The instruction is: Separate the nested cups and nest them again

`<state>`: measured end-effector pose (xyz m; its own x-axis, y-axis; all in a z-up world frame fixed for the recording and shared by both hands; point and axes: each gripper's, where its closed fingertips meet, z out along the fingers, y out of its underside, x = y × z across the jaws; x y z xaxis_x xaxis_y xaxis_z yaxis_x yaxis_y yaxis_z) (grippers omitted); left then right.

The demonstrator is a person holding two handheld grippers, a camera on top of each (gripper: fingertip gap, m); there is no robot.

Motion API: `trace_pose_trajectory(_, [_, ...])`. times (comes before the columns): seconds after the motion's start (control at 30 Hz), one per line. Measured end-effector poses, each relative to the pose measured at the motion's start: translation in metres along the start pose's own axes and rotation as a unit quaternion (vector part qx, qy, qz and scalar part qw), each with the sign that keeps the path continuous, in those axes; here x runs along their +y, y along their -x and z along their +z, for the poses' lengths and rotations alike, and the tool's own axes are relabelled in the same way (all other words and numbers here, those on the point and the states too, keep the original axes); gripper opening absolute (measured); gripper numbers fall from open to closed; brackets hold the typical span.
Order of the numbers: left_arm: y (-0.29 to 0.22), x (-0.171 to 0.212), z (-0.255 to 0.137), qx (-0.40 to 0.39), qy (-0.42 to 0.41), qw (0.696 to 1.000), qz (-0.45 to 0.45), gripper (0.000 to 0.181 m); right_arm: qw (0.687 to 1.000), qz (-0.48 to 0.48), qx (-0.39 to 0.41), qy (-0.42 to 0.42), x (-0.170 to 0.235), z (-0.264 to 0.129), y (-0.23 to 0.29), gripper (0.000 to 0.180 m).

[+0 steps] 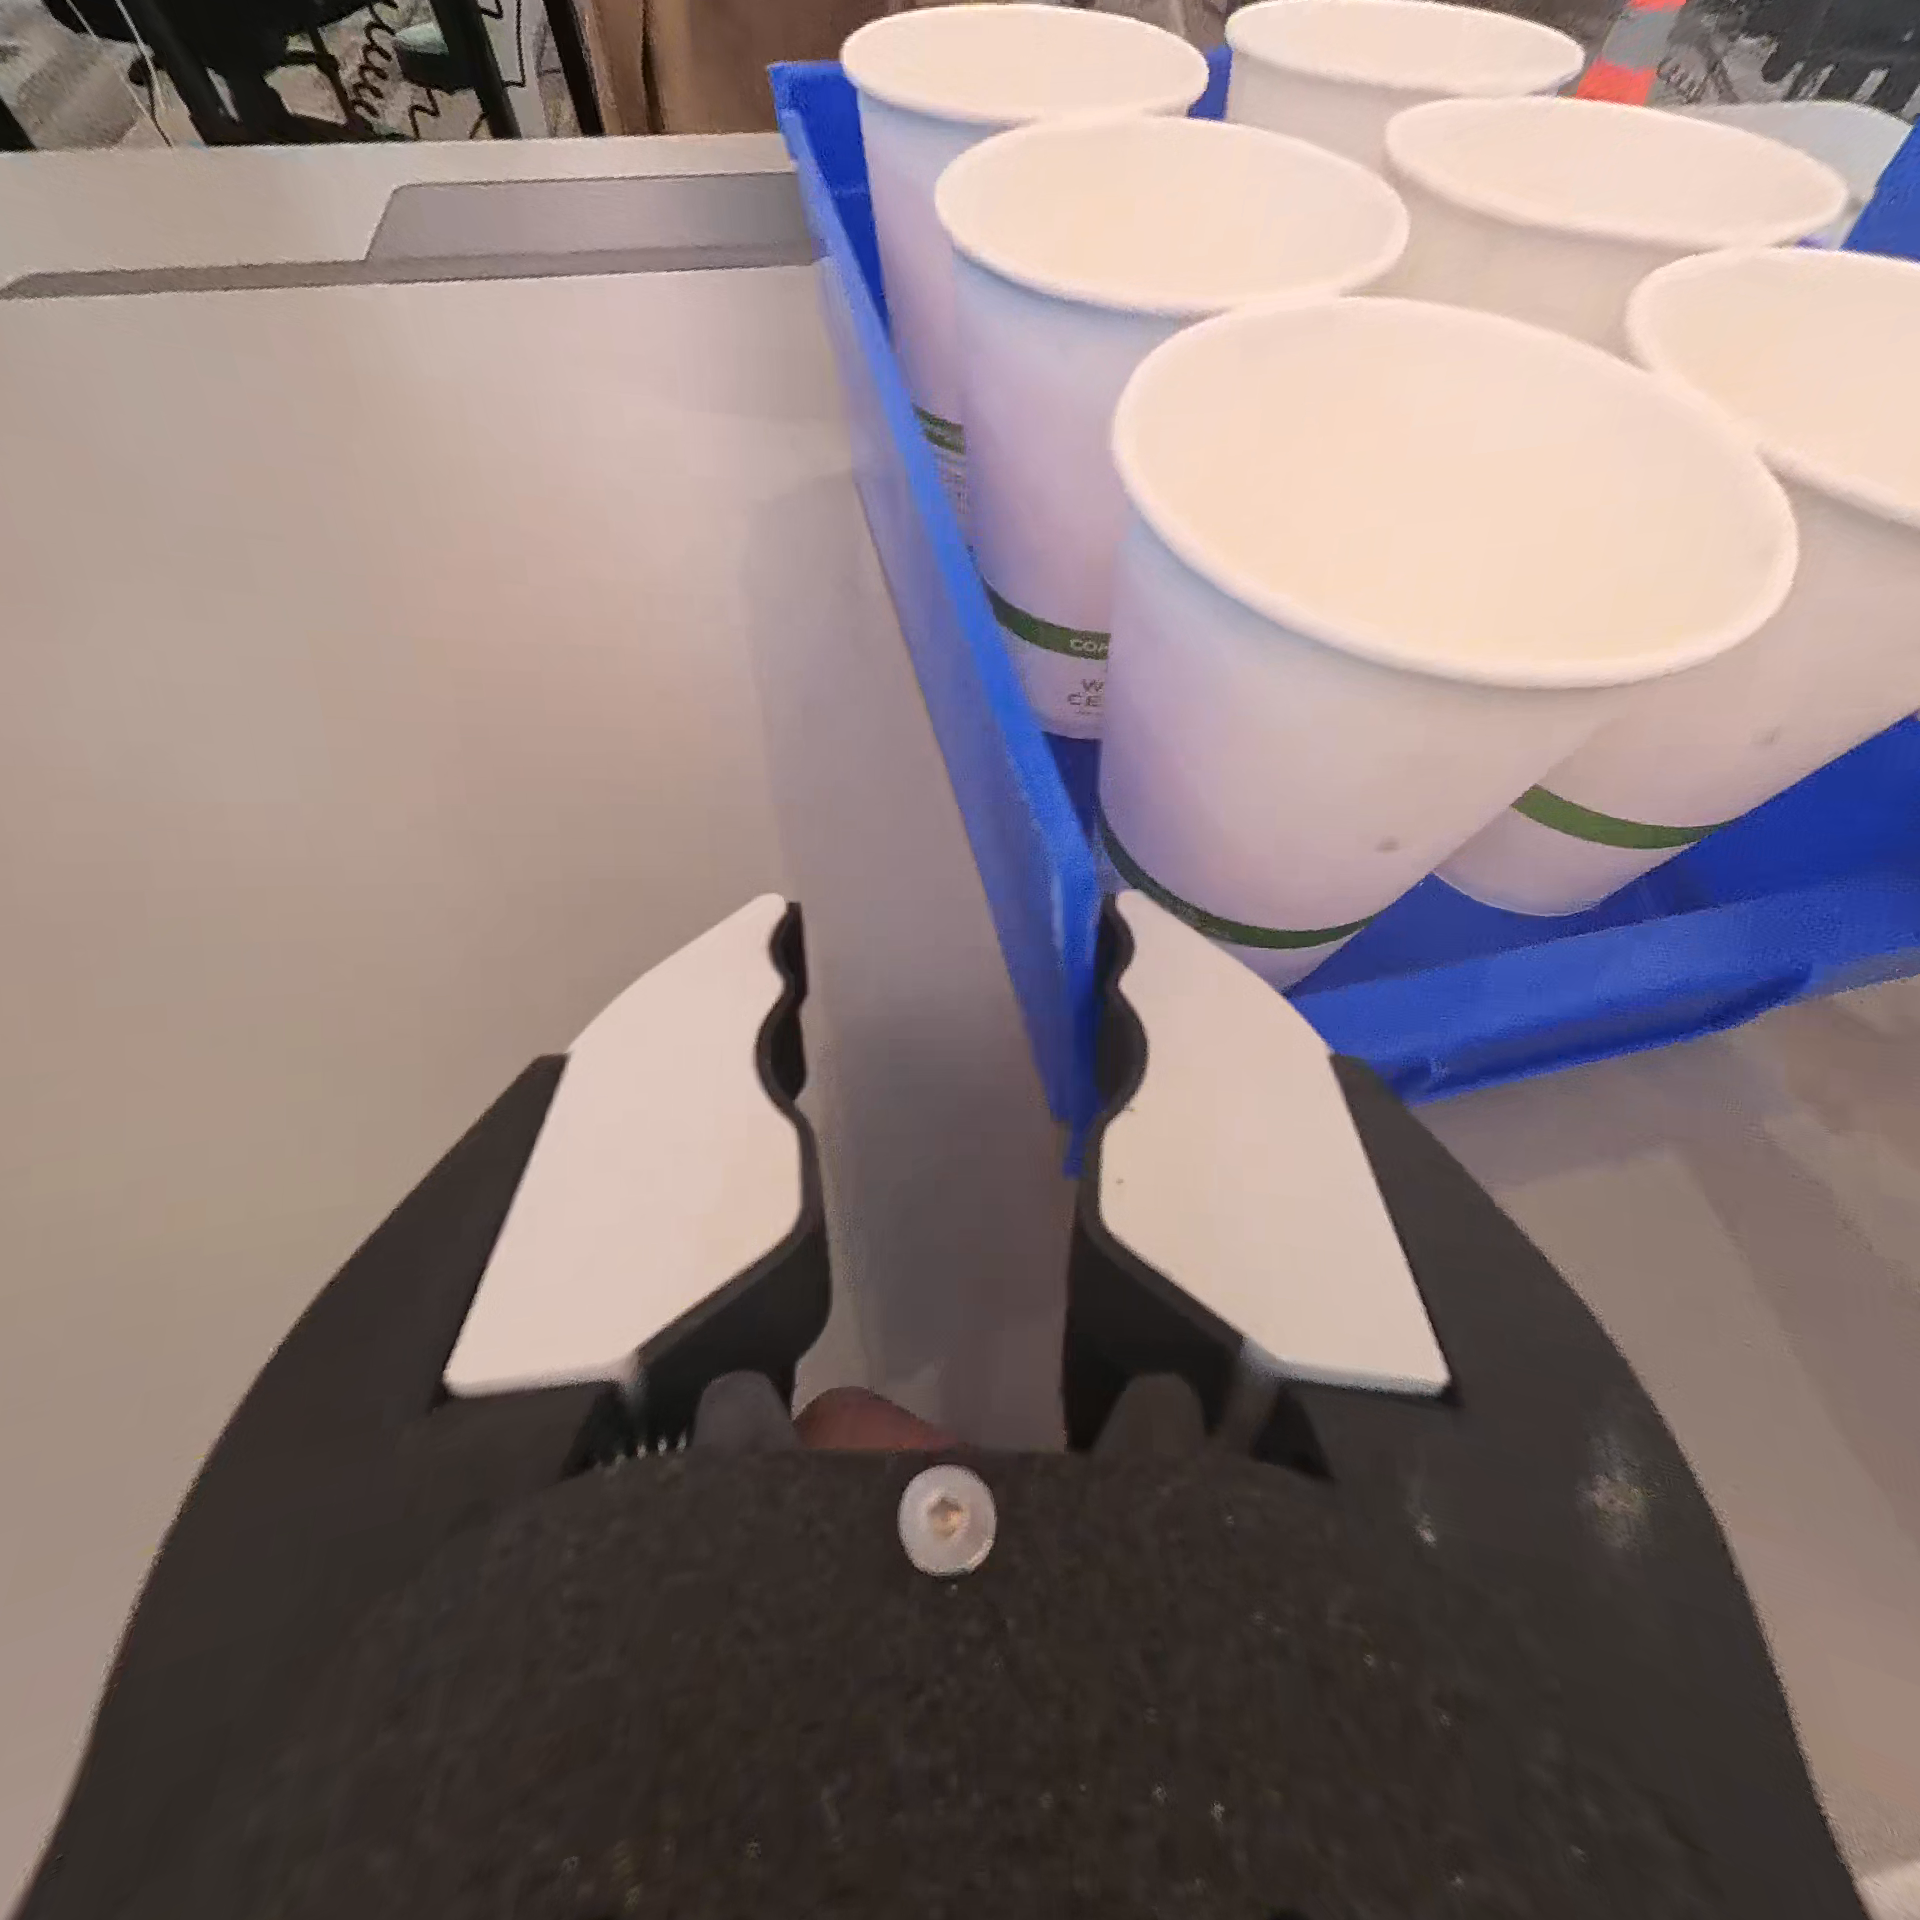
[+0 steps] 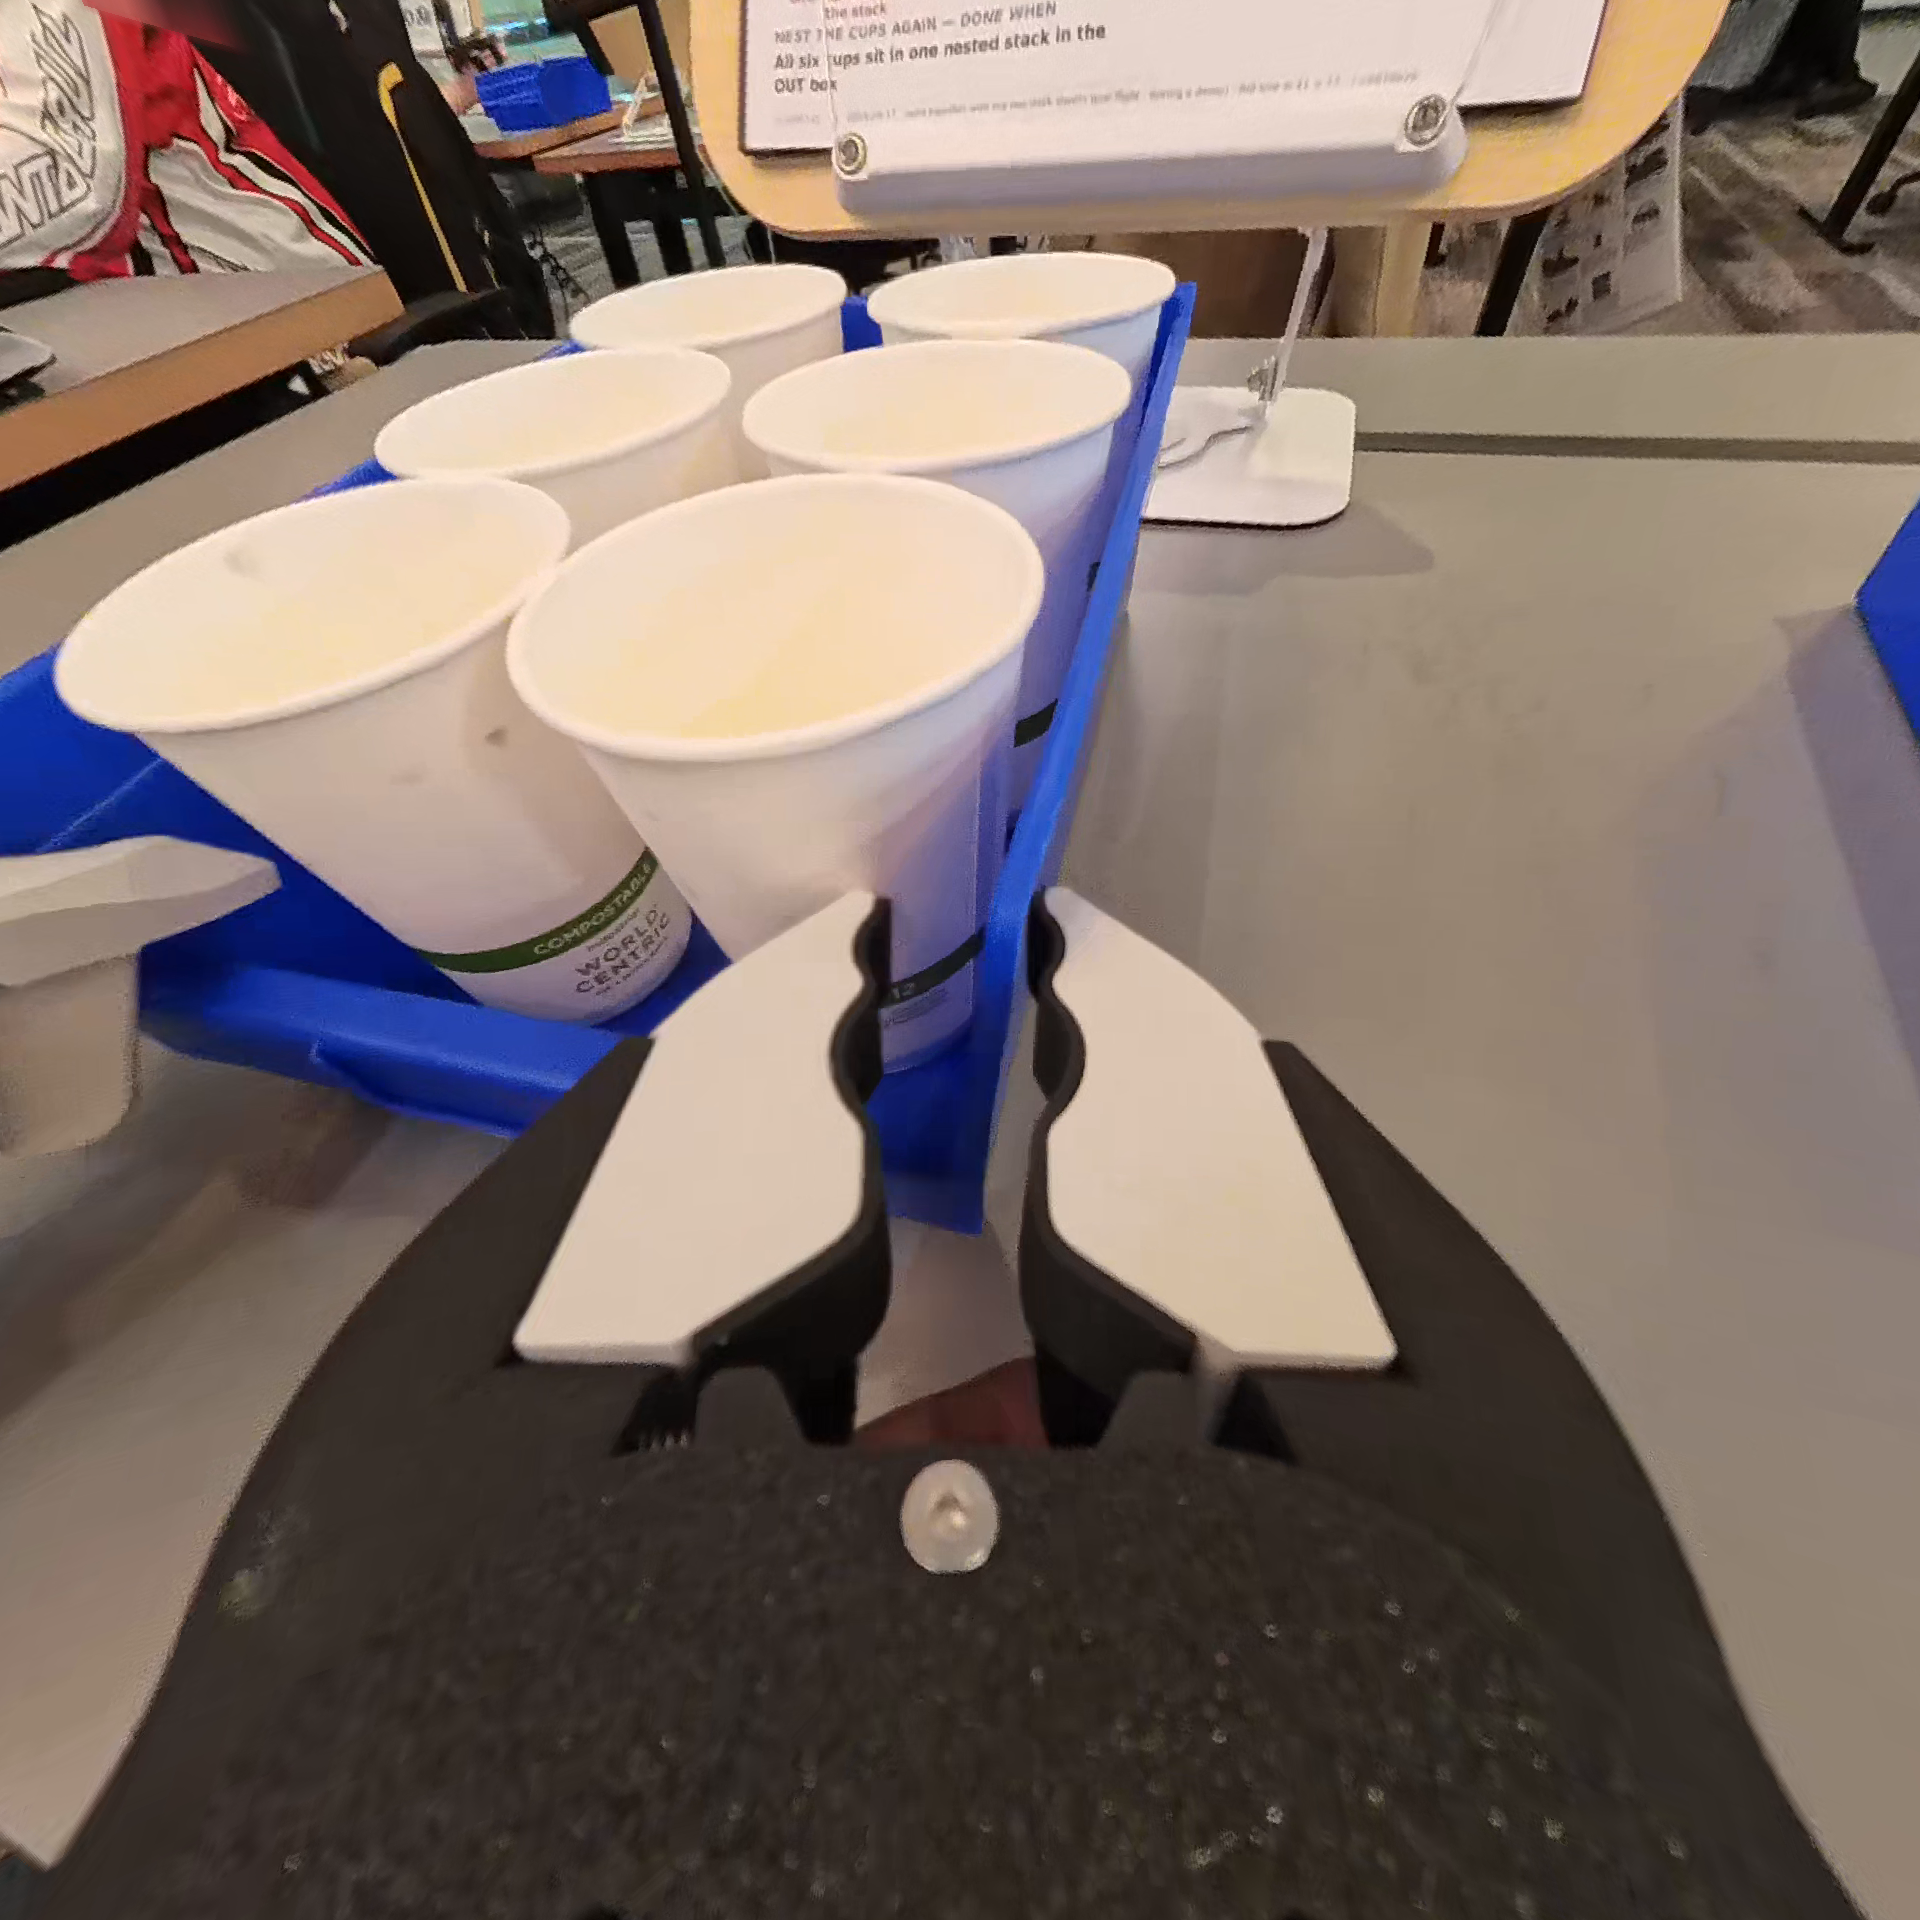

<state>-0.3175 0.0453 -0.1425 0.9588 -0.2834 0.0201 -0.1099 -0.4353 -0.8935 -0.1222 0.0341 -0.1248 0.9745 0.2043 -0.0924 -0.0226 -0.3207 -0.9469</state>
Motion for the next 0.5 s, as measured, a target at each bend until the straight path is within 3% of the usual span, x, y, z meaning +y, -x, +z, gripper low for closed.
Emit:
trace_pose_trajectory(0.07, [-0.009, -0.002, 0.004, 0.006, -0.002, 1.0, 0.009, 0.037, 1.0, 0.016, 0.018, 0.0, 0.0, 0.002, -0.007, 0.007])
trace_pose_trajectory(0.1, [-0.015, -0.004, 0.005, 0.009, -0.005, 1.0, 0.015, 0.021, 1.0, 0.017, 0.013, 0.001, 0.0, 0.003, -0.005, 0.007])
trace_pose_trajectory(0.2, [-0.013, -0.009, 0.005, -0.037, -0.007, 0.999, 0.016, 0.003, 0.998, 0.036, 0.056, -0.005, -0.002, 0.004, -0.013, 0.005])
trace_pose_trajectory(0.37, [-0.003, -0.008, 0.0, -0.042, -0.011, 0.999, 0.006, 0.002, 0.991, 0.092, 0.086, -0.048, -0.008, 0.002, 0.002, 0.003])
trace_pose_trajectory(0.5, [0.037, -0.009, -0.014, -0.062, -0.023, 0.998, -0.012, 0.002, 0.994, 0.071, 0.063, -0.047, -0.014, 0.018, 0.044, 0.004])
